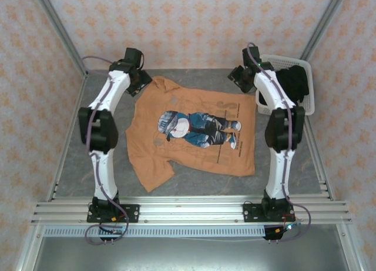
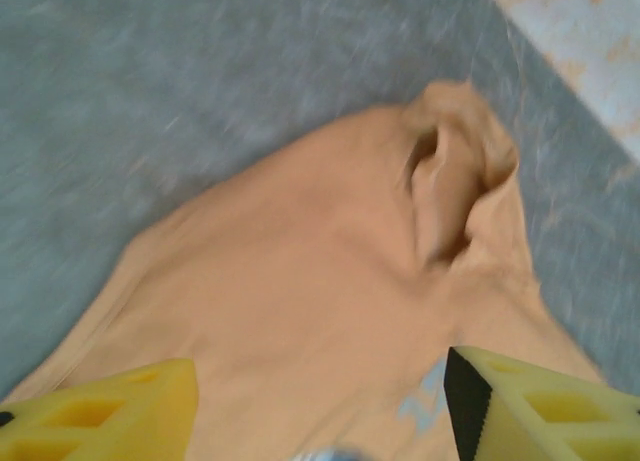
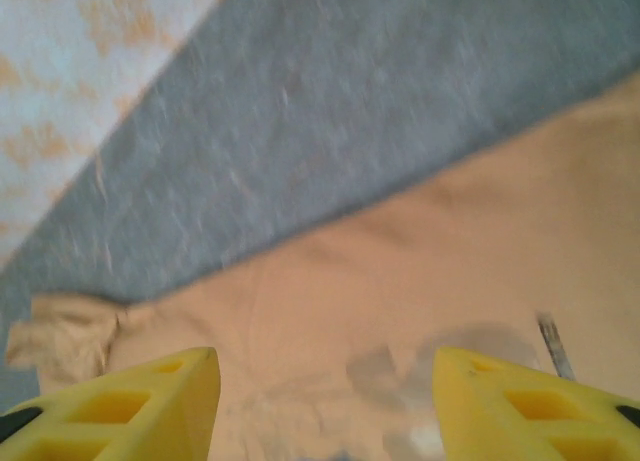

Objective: Fold and stack the t-shirts

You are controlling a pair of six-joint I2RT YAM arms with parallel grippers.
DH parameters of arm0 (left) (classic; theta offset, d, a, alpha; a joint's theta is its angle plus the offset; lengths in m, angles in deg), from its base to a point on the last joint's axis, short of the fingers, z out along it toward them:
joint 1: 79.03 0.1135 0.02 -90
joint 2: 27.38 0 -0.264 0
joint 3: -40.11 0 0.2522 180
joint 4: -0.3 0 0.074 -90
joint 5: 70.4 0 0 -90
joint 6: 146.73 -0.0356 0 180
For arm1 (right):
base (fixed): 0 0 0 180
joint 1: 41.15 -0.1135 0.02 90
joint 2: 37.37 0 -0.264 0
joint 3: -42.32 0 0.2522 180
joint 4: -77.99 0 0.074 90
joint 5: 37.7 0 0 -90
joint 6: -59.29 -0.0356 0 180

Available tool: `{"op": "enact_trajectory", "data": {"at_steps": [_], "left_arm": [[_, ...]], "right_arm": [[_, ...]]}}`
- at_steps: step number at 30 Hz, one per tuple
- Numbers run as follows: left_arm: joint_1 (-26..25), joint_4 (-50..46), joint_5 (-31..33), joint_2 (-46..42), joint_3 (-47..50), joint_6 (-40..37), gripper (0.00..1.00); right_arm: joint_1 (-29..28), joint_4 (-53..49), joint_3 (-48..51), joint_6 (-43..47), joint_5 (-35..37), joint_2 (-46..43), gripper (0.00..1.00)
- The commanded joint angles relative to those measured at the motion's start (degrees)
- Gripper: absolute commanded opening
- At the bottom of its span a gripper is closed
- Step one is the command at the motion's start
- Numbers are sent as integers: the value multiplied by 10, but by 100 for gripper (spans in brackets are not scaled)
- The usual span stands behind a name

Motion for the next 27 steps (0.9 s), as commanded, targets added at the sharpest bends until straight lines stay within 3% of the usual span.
{"op": "enact_trajectory", "data": {"at_steps": [1, 7, 13, 19, 27], "left_arm": [[-11, -24, -16, -147, 150, 4, 61], [-49, 42, -76, -266, 416, 49, 53], [-69, 100, -80, -213, 443, 71, 50], [-59, 89, -35, -130, 412, 70, 44], [1, 94, -34, -29, 344, 72, 43]], "right_arm": [[-10, 85, 143, -39, -1, -130, 54], [-46, 95, 365, -58, -31, -240, 36], [-56, 103, 468, -69, -52, -238, 32], [-58, 111, 451, -54, -30, -154, 32], [-52, 34, 276, -35, -13, 23, 32]]}}
